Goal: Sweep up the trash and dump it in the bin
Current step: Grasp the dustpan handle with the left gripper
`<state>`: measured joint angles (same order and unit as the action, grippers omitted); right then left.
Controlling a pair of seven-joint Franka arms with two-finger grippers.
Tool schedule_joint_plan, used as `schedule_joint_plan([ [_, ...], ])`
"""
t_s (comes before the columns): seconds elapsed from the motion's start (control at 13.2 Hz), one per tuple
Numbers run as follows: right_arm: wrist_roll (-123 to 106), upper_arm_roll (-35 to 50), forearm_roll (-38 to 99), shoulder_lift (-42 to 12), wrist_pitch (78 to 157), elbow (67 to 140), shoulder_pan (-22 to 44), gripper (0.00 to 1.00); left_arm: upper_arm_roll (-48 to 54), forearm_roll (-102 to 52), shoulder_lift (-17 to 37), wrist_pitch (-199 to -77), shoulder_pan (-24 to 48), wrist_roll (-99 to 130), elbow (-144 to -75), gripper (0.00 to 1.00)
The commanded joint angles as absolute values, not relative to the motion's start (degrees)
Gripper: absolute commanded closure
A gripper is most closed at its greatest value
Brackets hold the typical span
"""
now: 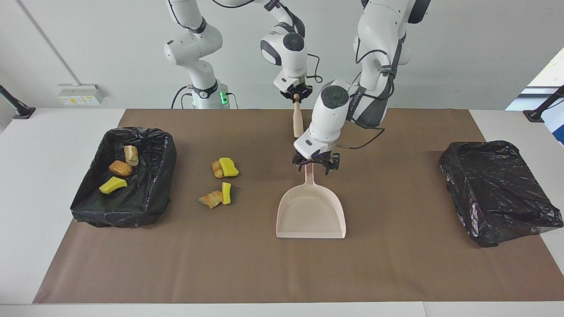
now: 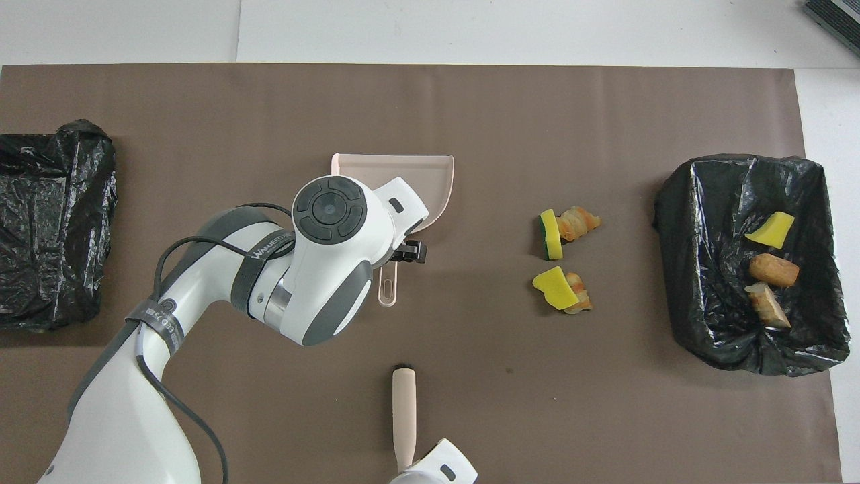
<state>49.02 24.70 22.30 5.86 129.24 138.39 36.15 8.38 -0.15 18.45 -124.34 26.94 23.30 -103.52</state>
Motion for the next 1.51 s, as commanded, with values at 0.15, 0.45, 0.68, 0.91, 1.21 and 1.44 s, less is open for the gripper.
schedule_joint_plan([
  [0.15, 46.9, 24.1, 22.6, 10.8, 117.9, 135.8, 30.7, 1.0, 7.7, 2.2, 21.4, -128.9, 27.9, 24.0, -104.2, 0.1],
  [0.45, 42.1, 24.1, 18.6, 18.8, 106.5, 135.6, 22.4, 1.0, 7.7, 2.9, 21.4, -128.8, 27.8, 23.5, -103.6, 0.87],
  [0.68, 40.0, 24.1, 10.9, 20.1, 103.8, 135.5, 19.0, 1.0, 7.7, 5.1, 21.1, -128.2, 27.1, 21.6, -102.9, 0.98],
  [0.91, 35.4, 24.2, -2.3, 19.0, 104.5, 135.4, 13.3, 1.0, 7.1, 6.2, 20.0, -125.8, 25.5, 9.5, -102.8, 1.0],
  [1.21, 21.0, 24.3, -12.7, 9.6, 105.9, 128.3, 0.6, 1.0, 7.1, 6.2, 19.1, -115.4, 21.2, -16.0, -98.5, 1.0],
  [1.44, 12.1, 24.3, -22.4, 2.3, 105.9, 122.5, -5.3, 1.0, 7.1, 7.8, 19.3, -114.3, 21.7, -31.9, -97.4, 1.0],
])
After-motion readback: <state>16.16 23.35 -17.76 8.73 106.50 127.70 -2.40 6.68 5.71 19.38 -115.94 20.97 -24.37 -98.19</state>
